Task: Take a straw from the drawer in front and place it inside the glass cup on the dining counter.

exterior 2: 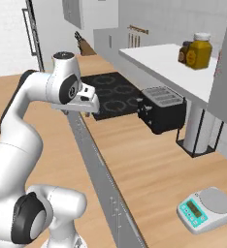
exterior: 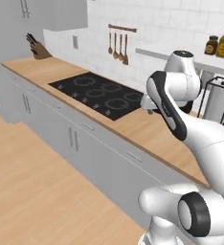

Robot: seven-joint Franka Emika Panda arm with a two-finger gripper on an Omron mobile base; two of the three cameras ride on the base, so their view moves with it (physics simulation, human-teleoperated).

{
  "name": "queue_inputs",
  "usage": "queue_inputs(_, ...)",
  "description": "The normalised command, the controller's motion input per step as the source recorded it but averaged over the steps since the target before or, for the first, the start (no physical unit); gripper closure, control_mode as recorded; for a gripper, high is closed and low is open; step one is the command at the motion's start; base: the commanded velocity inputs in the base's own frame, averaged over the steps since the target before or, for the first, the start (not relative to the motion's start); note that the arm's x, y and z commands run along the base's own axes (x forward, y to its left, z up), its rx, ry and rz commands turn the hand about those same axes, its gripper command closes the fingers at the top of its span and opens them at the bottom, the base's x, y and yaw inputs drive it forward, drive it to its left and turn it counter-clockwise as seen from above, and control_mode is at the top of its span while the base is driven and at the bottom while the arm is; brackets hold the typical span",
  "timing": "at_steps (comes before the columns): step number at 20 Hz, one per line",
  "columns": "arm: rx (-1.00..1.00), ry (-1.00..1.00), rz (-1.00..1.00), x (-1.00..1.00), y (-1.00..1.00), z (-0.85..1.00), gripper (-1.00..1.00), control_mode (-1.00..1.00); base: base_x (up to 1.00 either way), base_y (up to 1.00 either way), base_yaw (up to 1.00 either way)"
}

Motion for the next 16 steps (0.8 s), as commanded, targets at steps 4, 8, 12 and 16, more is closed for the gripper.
queue_inputs(4, 0.0, 0.0, 0.0, 0.0, 0.0, 0.0, -1.0, 1.0, -0.28, -0.52, 0.3)
queue_inputs(8, 0.0, 0.0, 0.0, 0.0, 0.0, 0.0, -1.0, 1.0, -0.14, -0.36, 0.12)
queue_inputs(12, 0.0, 0.0, 0.0, 0.0, 0.0, 0.0, -1.0, 1.0, -0.1, -0.35, 0.04)
queue_inputs(16, 0.0, 0.0, 0.02, -0.1, -0.14, 0.0, -1.0, -1.0, 0.0, 0.0, 0.0)
